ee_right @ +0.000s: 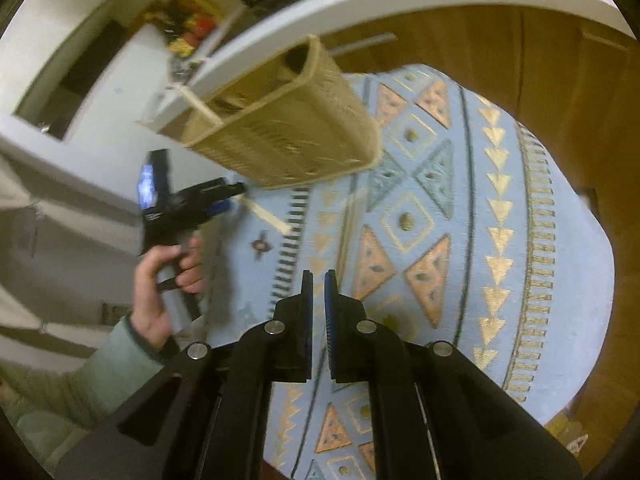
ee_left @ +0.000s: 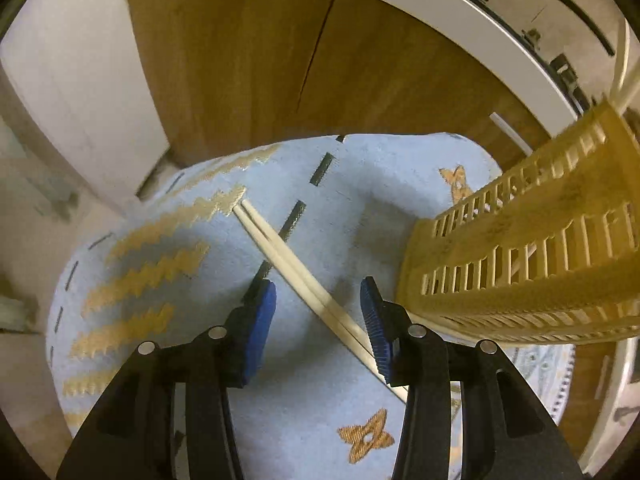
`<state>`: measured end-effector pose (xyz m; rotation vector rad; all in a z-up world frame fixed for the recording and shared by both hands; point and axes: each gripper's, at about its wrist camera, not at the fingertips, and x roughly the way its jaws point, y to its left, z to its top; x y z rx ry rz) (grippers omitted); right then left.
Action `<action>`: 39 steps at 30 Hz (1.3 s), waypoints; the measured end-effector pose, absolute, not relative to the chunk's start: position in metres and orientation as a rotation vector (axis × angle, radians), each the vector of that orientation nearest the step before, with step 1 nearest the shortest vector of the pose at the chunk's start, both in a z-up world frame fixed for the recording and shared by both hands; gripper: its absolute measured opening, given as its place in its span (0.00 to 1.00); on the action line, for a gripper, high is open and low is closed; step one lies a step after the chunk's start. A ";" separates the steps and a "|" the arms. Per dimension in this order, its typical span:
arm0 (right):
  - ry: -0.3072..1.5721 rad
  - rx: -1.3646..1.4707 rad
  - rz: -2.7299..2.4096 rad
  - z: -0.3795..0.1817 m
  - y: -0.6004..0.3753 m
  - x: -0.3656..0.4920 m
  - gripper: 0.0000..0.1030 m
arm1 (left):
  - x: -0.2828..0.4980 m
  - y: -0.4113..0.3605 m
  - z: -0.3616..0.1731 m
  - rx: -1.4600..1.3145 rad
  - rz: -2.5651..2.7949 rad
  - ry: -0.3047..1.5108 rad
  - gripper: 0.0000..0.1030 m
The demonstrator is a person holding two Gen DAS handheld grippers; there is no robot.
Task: Organize utensils
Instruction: 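Grasp another pair of wooden chopsticks from the table with the left gripper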
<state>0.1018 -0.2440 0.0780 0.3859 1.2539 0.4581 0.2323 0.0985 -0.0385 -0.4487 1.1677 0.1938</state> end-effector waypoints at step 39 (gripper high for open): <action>1.424 0.442 0.196 -0.017 -0.228 0.159 0.30 | 0.171 0.084 -0.030 -0.122 -0.219 1.181 0.02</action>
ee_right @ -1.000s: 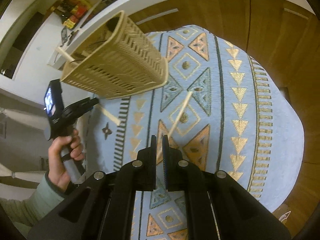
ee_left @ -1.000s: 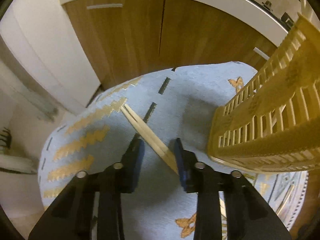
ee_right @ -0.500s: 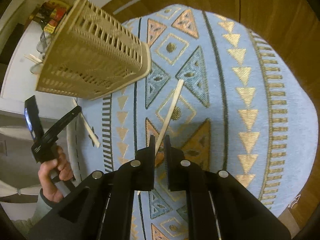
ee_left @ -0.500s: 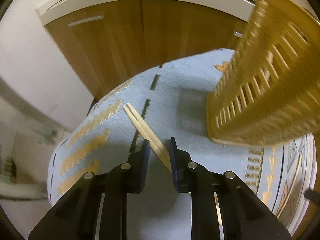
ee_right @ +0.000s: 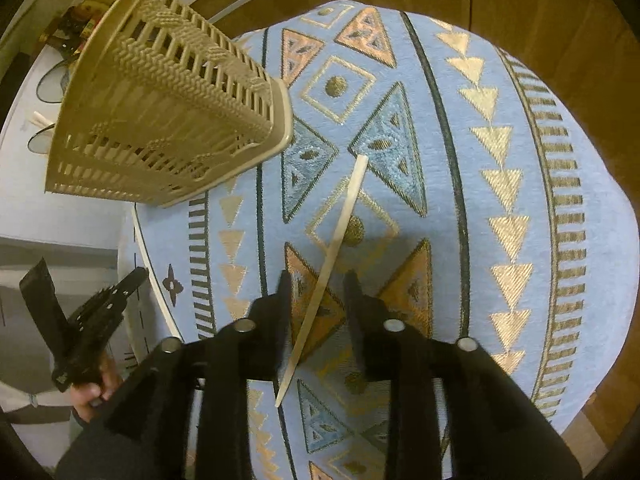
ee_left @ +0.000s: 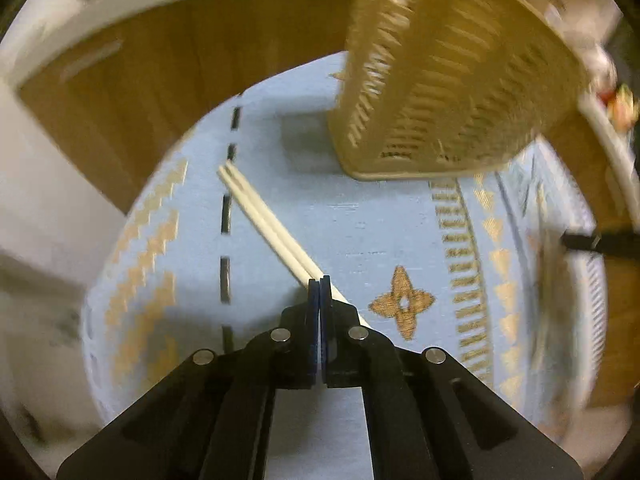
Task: Organize utensils
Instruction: 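Grasp another pair of wooden chopsticks from the table with the left gripper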
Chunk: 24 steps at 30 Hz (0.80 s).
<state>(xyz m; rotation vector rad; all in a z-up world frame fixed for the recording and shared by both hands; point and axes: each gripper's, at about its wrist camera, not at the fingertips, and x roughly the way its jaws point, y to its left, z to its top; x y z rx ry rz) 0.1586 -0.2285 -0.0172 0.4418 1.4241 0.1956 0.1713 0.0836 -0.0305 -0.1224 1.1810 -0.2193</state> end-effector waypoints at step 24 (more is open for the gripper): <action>1.480 0.450 0.081 -0.016 -0.239 0.179 0.48 | 0.240 0.086 -0.032 -0.174 0.226 1.312 0.13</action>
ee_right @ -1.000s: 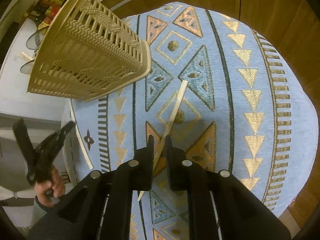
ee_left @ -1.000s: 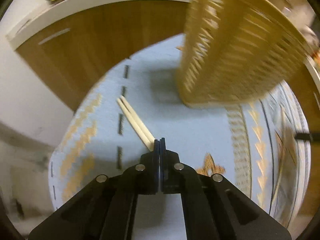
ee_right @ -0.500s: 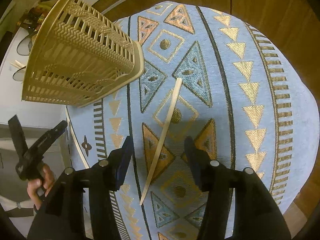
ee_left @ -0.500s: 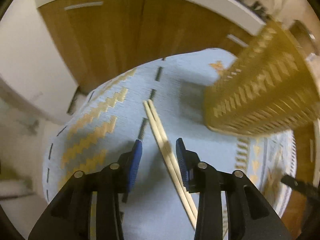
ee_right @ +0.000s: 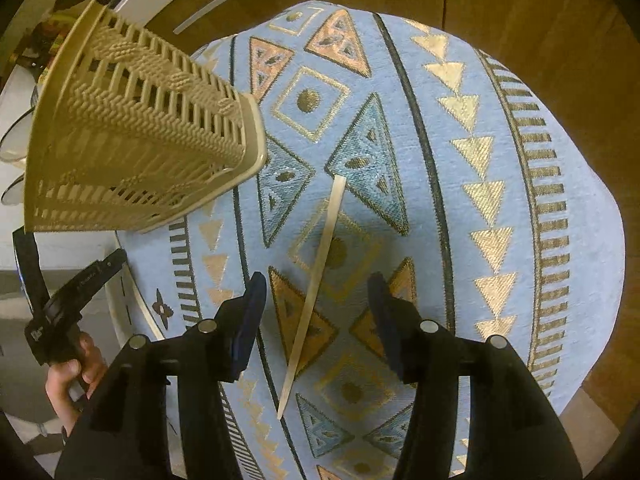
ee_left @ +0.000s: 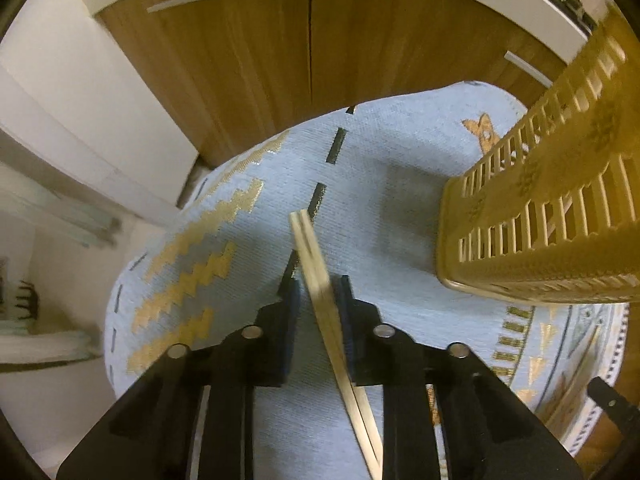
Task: Organize utensils
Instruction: 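Grasp another pair of wooden chopsticks from the table with the left gripper, then lift the chopsticks over the basket with the left gripper while the right gripper carries its chopstick there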
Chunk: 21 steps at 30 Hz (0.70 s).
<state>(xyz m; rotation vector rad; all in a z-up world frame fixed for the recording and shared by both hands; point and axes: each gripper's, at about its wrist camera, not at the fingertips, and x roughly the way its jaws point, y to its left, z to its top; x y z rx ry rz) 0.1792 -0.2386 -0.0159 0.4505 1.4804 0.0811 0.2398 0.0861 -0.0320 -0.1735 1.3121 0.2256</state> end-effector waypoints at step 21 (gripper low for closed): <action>1.444 0.214 -0.039 -0.022 -0.192 0.205 0.28 | 0.180 0.092 -0.009 -0.242 -0.112 1.129 0.09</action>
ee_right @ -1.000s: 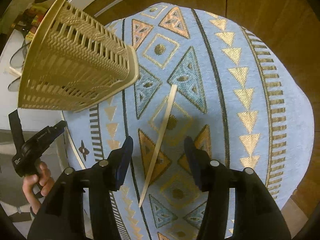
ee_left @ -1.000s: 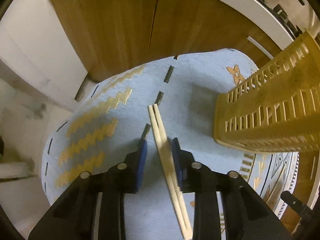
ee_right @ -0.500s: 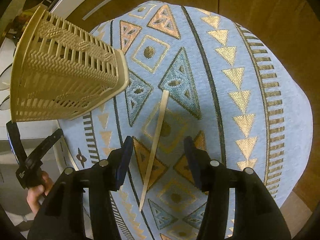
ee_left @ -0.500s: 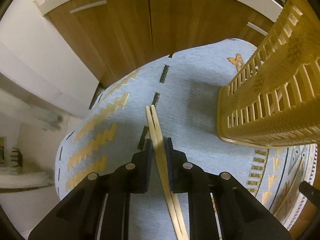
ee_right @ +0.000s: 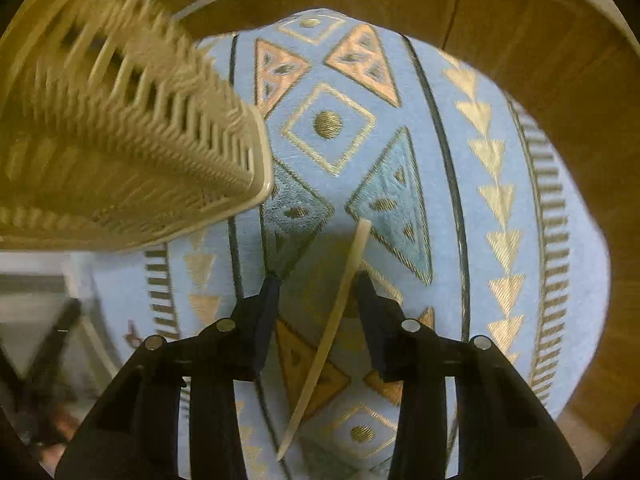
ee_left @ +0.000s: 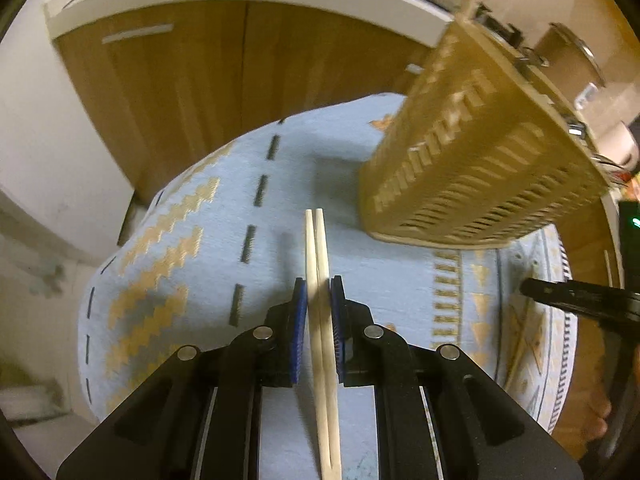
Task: Organize utensils
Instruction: 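Lift the chopsticks over the basket with the left gripper while the right gripper carries its chopstick there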
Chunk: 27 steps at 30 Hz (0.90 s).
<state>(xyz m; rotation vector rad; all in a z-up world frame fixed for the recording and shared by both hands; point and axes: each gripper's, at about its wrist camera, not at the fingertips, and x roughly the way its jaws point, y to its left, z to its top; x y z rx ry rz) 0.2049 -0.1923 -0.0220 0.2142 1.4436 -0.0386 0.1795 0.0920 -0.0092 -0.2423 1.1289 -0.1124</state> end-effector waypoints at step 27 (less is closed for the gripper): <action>0.814 0.221 0.276 0.053 -0.205 0.071 0.04 | 0.096 0.061 0.045 -0.220 -0.348 0.630 0.09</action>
